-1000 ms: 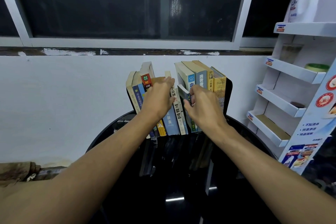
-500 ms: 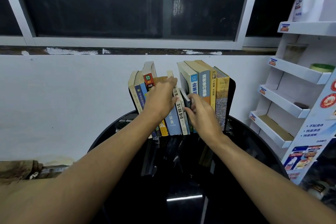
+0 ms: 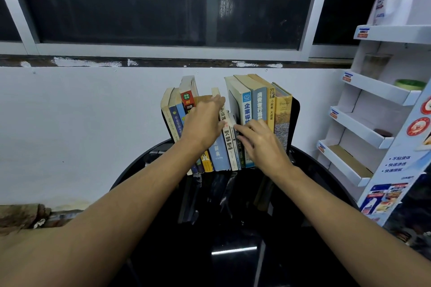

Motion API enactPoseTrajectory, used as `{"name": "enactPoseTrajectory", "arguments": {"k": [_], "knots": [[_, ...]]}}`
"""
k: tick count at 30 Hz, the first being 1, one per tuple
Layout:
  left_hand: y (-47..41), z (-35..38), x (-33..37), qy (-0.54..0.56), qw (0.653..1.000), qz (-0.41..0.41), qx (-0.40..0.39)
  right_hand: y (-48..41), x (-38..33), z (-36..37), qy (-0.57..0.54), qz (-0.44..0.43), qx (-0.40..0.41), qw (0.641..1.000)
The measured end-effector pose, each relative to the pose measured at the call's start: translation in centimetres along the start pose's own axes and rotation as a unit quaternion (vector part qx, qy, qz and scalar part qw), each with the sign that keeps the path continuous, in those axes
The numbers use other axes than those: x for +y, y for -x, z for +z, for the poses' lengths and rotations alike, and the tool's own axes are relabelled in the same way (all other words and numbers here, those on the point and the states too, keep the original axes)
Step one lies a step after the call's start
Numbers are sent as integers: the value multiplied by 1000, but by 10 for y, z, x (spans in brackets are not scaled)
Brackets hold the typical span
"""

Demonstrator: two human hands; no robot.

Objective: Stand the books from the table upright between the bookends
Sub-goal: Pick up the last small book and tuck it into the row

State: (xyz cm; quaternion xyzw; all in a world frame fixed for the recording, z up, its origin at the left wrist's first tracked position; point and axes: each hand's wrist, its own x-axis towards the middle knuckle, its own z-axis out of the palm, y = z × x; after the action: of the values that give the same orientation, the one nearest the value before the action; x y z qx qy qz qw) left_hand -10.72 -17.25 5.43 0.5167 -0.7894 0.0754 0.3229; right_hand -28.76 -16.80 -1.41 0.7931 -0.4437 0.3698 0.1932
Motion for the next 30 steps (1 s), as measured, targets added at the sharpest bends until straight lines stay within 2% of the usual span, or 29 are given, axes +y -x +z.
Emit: {"name": "enactPoseTrajectory", "arguments": {"k": [11, 20, 30], "knots": [[-3, 0, -1, -2, 1000, 7, 0, -9, 1, 7, 109, -10, 38, 993], [-2, -1, 2, -16, 1000, 0, -1, -5, 10, 15, 130, -7, 33, 991], [0, -2, 3, -5, 1000, 5, 14, -5, 10, 9, 104, 3, 27, 994]]}}
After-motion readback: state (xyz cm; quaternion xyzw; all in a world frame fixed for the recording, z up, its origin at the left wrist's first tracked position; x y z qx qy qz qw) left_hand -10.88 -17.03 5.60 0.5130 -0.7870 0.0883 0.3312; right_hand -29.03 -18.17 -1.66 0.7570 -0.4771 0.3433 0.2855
